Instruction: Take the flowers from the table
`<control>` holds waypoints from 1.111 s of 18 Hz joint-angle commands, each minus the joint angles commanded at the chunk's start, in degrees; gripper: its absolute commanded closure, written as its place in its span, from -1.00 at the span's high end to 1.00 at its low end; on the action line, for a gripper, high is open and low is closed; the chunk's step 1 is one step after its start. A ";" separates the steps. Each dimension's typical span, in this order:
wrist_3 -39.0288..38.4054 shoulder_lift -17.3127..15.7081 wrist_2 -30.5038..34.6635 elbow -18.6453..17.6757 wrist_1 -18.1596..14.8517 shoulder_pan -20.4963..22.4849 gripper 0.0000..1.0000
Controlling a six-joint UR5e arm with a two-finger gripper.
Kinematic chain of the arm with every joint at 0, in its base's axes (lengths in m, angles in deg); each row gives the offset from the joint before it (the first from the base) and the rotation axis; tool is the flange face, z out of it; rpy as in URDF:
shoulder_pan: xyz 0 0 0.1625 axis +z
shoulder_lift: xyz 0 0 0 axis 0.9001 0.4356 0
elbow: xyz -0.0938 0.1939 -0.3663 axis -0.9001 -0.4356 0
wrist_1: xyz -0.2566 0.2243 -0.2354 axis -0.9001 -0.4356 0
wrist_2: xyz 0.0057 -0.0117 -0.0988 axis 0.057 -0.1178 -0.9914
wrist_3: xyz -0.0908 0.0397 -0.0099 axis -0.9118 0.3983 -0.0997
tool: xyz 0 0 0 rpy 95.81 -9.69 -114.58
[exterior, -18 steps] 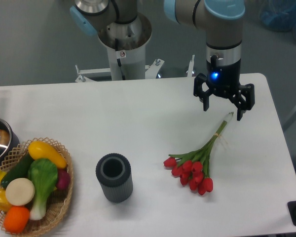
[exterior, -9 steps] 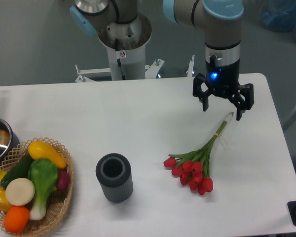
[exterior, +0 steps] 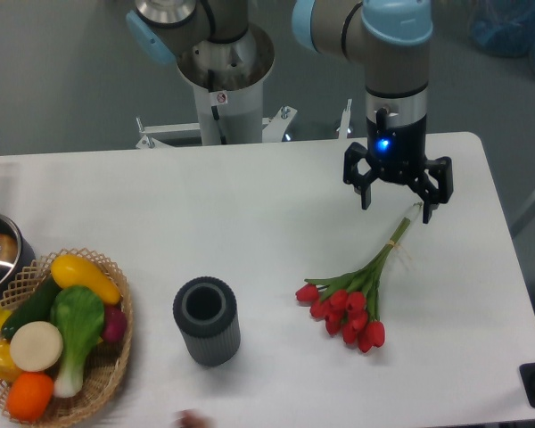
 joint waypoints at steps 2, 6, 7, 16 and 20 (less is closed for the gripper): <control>0.09 1.40 0.35 0.09 0.00 0.00 1.00; 2.54 3.69 0.70 -1.23 -0.09 0.26 1.00; 4.20 4.04 1.40 -1.67 -0.09 1.05 1.00; 6.77 9.75 1.94 -1.58 0.53 2.28 1.00; 7.03 13.71 2.02 -1.23 0.79 2.20 1.00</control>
